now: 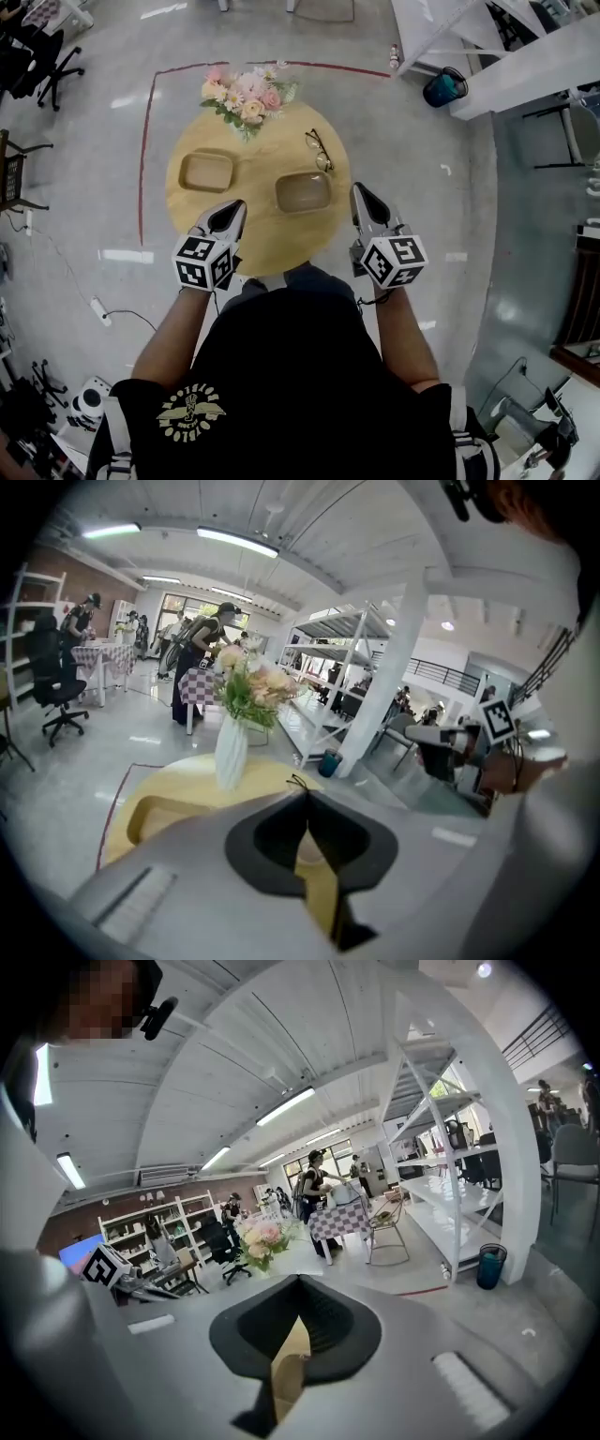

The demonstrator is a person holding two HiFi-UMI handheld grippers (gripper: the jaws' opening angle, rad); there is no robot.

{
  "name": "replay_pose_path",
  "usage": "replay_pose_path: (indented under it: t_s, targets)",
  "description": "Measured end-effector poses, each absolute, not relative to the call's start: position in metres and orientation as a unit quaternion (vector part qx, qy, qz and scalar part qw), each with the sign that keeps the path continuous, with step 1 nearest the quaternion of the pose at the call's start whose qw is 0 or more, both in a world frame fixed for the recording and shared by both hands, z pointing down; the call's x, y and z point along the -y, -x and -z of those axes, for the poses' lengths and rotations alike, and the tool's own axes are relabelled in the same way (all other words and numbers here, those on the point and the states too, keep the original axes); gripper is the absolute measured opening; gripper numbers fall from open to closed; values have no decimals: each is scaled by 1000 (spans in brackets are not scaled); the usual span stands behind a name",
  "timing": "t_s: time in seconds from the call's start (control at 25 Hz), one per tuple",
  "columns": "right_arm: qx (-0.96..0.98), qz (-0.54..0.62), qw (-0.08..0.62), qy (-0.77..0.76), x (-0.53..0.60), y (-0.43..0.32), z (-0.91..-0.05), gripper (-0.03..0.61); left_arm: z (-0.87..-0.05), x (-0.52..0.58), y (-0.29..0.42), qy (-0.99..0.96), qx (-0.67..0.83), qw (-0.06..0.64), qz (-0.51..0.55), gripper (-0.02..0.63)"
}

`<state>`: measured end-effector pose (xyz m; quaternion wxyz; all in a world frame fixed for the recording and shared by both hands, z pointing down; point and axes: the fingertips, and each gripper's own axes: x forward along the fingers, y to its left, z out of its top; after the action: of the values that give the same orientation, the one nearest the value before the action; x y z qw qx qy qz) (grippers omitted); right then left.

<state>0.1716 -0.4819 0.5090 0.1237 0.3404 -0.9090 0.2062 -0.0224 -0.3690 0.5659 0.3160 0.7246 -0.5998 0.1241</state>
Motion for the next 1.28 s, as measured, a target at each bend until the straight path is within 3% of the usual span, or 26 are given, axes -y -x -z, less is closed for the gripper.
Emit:
replay_pose_path:
  t_s: [0.36,0.68,0.76,0.84,1.28]
  targets:
    - [914,-234,162,-290,512,-161,-551,2,-613,412,3,-706,601,352,-126,2]
    - [890,-325,211,-239,521,-147,-623,3,-686,415,-17,-659,577,455,-162,3]
    - [879,-337,245,-233,520,-150,-650,16,-699,415,-17,-645,574,478,-161,7]
    - [864,-354,280,-221,517,-154,-678,39,-709,418,-18,-637,569,497,-157,55]
    - [806,-394,396,-197,502,-181,-769,115,-759,416,-18,-603,562,540,-171,97]
